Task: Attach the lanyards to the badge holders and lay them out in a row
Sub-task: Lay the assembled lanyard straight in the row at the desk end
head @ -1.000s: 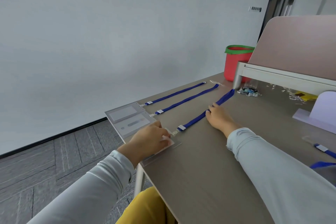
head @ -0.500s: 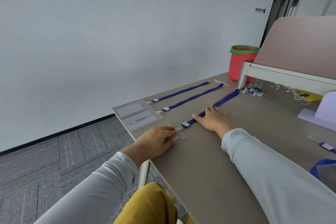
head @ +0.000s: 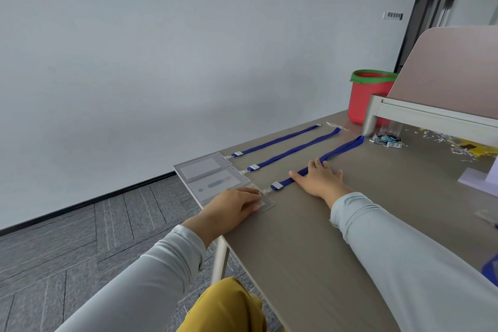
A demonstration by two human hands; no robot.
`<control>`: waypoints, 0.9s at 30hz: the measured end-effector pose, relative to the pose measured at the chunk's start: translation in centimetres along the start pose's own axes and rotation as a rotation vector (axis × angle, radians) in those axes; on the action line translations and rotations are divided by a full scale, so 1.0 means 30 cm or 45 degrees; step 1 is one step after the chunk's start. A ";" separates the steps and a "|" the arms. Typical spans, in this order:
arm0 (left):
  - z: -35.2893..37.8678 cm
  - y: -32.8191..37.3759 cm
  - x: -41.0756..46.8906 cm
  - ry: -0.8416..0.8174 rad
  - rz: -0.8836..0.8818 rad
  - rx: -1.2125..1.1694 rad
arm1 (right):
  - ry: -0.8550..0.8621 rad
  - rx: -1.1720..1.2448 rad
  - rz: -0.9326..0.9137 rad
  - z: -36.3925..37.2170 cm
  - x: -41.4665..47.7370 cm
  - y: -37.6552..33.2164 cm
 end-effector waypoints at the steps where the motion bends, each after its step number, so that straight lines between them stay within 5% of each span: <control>1: -0.002 -0.003 0.000 0.012 -0.001 -0.007 | 0.001 0.002 -0.002 0.000 0.002 -0.002; 27: -0.020 -0.001 -0.001 0.029 0.005 0.007 | 0.029 0.015 -0.028 -0.004 0.002 -0.006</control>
Point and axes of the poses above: each hand's wrist, its own x-axis towards the middle knuckle, its own z-axis out of the palm, y = z × x, the point moved 7 cm from there along x, towards the middle knuckle, and after that the axes turned 10 degrees about z, right-handed, at the moved point
